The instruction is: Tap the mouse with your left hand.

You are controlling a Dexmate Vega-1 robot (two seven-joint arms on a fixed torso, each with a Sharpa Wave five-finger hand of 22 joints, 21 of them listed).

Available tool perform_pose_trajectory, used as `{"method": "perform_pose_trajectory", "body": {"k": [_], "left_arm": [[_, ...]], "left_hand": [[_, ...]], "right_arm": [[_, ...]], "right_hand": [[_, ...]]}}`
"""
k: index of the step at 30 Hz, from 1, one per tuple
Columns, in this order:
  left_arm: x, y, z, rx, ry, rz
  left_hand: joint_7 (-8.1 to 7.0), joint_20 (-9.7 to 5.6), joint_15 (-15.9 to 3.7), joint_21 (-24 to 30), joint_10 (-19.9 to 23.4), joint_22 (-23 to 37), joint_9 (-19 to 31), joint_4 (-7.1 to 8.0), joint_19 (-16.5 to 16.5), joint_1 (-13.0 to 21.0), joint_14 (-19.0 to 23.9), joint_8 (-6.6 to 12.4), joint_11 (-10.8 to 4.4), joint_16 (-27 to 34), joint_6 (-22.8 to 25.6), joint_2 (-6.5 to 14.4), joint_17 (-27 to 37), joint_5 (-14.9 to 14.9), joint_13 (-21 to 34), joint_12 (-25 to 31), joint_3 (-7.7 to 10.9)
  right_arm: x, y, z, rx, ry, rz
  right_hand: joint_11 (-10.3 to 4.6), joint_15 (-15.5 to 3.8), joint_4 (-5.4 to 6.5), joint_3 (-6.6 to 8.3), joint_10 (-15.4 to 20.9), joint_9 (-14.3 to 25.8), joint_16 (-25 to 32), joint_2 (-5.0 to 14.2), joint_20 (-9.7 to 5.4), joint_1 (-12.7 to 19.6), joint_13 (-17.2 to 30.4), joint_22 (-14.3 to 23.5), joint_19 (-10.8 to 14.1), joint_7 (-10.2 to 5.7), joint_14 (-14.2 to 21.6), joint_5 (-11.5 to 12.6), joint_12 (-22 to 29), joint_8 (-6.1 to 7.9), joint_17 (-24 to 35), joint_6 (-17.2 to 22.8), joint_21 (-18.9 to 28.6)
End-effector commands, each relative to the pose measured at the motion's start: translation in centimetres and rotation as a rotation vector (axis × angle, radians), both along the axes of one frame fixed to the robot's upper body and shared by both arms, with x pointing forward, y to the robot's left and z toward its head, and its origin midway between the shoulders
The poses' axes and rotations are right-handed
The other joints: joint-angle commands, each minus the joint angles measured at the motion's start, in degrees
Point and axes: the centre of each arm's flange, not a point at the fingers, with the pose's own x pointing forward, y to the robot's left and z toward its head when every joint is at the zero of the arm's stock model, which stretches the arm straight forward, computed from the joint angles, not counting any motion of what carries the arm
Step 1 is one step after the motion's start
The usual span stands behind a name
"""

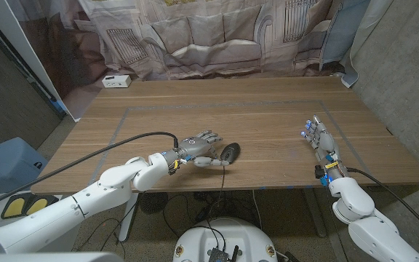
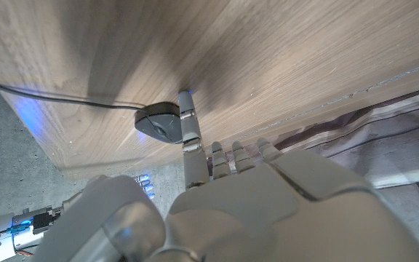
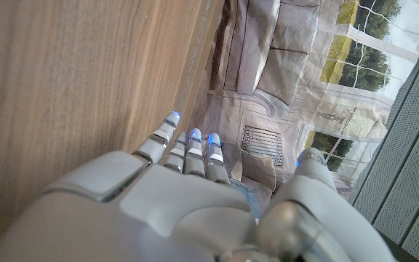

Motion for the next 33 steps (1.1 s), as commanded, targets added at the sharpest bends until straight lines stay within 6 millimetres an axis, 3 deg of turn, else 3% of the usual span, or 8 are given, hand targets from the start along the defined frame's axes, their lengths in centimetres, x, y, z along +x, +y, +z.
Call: {"method": "perform_pose_trajectory", "body": {"k": [1,14,29,33], "left_arm": [[-0.1,0.4,0.8,-0.022,-0.027,-0.004],[-0.4,0.9,2.5,-0.065,-0.089,-0.013],[-1.3,1.2,3.3,-0.094,-0.125,-0.014],[-1.7,1.3,3.4,-0.104,-0.134,-0.009]], "left_hand": [[-0.27,0.16,0.01,0.4,0.6,0.2,0.0,-0.35,0.4,0.7,0.2,-0.34,0.05,0.2,0.5,0.1,0.0,-0.2,0.2,0.3,-0.04],[-0.71,0.27,0.20,0.4,0.7,0.2,0.1,-0.51,0.7,1.3,0.6,-1.35,1.23,0.1,-1.3,0.3,0.0,-0.4,0.2,0.2,0.06],[-1.34,0.58,0.21,0.4,2.0,0.2,0.2,-0.80,1.1,2.2,1.3,-1.85,1.55,0.0,-2.4,0.8,0.0,-0.7,0.3,0.4,0.40],[-2.38,1.15,0.41,0.4,3.1,0.2,0.3,-1.02,1.5,3.1,2.5,-3.29,1.89,0.1,-7.2,1.1,0.0,-1.3,0.4,0.5,0.63]], "right_arm": [[0.1,0.1,0.1,-0.001,0.004,-0.003],[0.0,0.2,0.4,0.004,-0.007,-0.012],[-0.2,0.2,0.2,0.016,-0.018,-0.017],[-0.3,0.2,0.0,0.018,-0.019,-0.015]], "right_hand": [[-0.21,0.49,0.13,-0.20,0.3,0.2,-0.2,0.42,0.29,-0.1,0.3,0.2,0.2,-0.15,-0.1,-0.2,-0.2,-0.08,0.2,0.6,-0.1],[-0.18,0.45,0.12,-0.25,0.3,0.2,-0.2,0.42,0.32,-0.1,0.3,0.2,0.2,-0.14,-0.1,-0.2,-0.2,-0.08,0.2,0.6,-0.1],[-0.21,0.47,0.09,-0.28,0.4,0.2,-0.2,0.44,0.37,0.0,0.3,0.2,0.2,-0.21,0.0,-0.2,-0.2,-0.08,0.2,0.6,-0.1],[-0.13,0.49,0.08,-0.29,0.4,0.2,-0.2,0.45,0.39,0.0,0.3,0.2,0.2,-0.21,-0.1,-0.2,-0.1,-0.08,0.2,0.6,-0.1]]}}
